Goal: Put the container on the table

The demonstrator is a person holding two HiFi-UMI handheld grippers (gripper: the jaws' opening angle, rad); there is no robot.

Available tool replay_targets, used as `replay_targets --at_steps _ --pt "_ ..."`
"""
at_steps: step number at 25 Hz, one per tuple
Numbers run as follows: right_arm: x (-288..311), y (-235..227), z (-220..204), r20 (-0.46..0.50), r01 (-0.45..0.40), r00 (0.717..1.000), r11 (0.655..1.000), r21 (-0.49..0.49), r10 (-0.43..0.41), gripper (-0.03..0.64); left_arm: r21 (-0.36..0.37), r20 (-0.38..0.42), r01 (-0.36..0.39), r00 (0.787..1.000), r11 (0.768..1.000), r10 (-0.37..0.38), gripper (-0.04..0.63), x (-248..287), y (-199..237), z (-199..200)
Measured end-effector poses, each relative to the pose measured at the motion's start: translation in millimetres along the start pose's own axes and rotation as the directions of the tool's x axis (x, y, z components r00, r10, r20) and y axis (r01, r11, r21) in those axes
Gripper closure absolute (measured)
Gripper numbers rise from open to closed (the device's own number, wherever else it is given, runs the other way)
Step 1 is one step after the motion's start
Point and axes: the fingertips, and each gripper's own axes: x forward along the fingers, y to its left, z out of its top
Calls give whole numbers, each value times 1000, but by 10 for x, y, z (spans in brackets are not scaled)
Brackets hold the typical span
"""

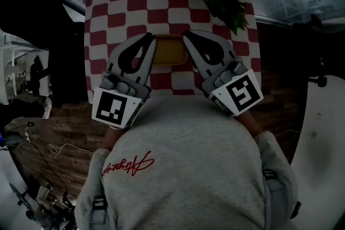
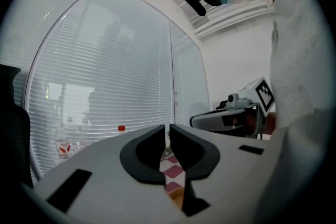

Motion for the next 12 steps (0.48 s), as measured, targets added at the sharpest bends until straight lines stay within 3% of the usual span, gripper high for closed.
replay_targets --at_steps 12 --pt "-29 5 30 19 2 1000 1000 -1 -2 604 4 5 -3 1000 1000 3 558 -16 -22 6"
